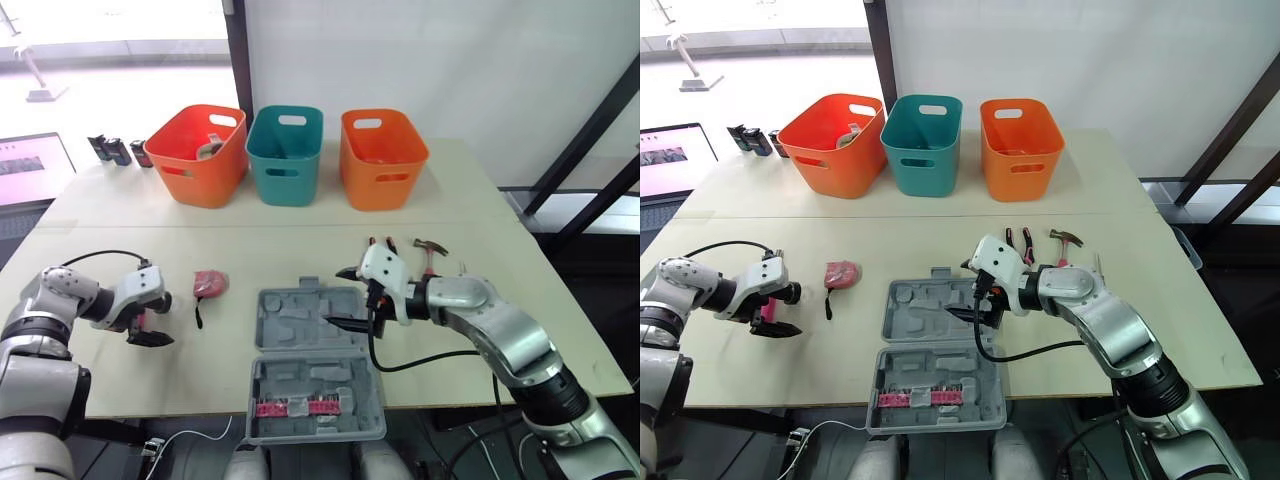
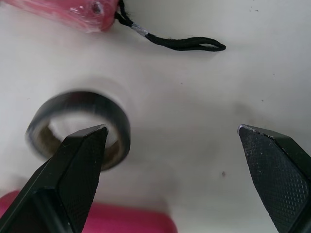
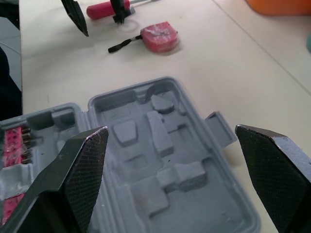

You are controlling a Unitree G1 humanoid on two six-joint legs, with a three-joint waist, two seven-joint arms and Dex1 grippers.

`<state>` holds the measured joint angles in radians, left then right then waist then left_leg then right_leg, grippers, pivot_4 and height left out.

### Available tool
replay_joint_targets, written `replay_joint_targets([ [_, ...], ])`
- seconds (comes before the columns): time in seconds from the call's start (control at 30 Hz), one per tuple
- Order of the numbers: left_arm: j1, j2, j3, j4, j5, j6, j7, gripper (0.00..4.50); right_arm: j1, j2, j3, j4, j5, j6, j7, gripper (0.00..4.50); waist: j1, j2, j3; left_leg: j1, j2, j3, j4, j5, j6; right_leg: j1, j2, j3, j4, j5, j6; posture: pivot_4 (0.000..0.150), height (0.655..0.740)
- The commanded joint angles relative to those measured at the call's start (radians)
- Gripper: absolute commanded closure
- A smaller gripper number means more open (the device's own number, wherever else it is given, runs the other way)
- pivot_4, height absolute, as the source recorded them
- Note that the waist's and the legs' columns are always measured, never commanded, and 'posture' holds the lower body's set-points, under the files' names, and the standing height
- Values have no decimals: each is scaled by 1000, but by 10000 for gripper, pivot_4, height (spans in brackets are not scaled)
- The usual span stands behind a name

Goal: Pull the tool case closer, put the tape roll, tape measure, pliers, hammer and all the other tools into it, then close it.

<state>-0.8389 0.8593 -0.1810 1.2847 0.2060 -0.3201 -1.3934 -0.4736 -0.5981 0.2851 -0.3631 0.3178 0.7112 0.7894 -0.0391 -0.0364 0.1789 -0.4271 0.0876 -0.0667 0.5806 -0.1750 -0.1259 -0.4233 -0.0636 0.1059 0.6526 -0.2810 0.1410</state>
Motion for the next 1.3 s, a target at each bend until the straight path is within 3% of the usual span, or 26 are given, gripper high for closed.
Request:
replay_joint_targets([
  [0.03, 3, -15, -4, 13, 22, -7, 45, 70, 7, -1, -40, -53, 5, 8, -19, 853, 1, 0, 0, 0, 0, 0, 0, 0, 0, 0, 0, 0, 1, 0, 0, 1500, 7400],
  [0.17, 4, -20, -2, 20, 32, -11, 83, 70, 20, -6, -47, -63, 3, 18, -27, 853, 4, 1, -1, 1, 0, 0, 0, 2, 1, 1, 0, 0, 1, 0, -1, 1500, 7400],
  [0.2, 0, -21, 4, 22, 28, -11, 96, 2498, 24, -6, -46, -66, 2, 19, -30, 303, 5, 1, -1, 2, 0, 0, 0, 2, 1, 1, 0, 0, 1, 0, -1, 1500, 7400],
  [0.27, -10, -22, 13, 24, 25, -7, 116, 8584, 30, -5, -46, -70, 2, 22, -34, 0, 5, 1, -1, 2, 0, 0, 1, 2, 1, 2, 0, 0, 1, 0, -1, 1500, 7400],
  [0.43, -28, -16, 19, 28, 25, -8, 118, 32937, 35, 11, -36, -70, -1, 20, -49, 0, 3, 1, -1, 1, 0, 0, 0, 2, 1, 2, 0, 0, 1, 0, -1, 1500, 7400],
  [0.8, -84, 0, 42, 28, 20, 3, 108, 32937, 73, 16, -34, -91, -7, 23, -78, 0, -1, 1, 0, 1, 0, -1, 0, 2, 1, 1, 0, 0, 1, 0, -1, 1500, 7400],
  [1.03, -172, 6, 56, 8, -6, 12, -34, 32937, 85, 19, -33, -97, -12, 25, -89, 0, -1, 0, 0, 1, 0, -1, 0, 2, 1, 1, 0, 0, 1, 0, -1, 1500, 7400],
  [1.3, -160, 41, 27, 11, 33, -1, -36, 32937, 86, 39, -27, -101, -15, 29, -110, 0, -7, 0, 0, 1, 0, -1, 0, 2, 1, 1, 1, 0, 1, 0, 0, 1500, 7400],
])
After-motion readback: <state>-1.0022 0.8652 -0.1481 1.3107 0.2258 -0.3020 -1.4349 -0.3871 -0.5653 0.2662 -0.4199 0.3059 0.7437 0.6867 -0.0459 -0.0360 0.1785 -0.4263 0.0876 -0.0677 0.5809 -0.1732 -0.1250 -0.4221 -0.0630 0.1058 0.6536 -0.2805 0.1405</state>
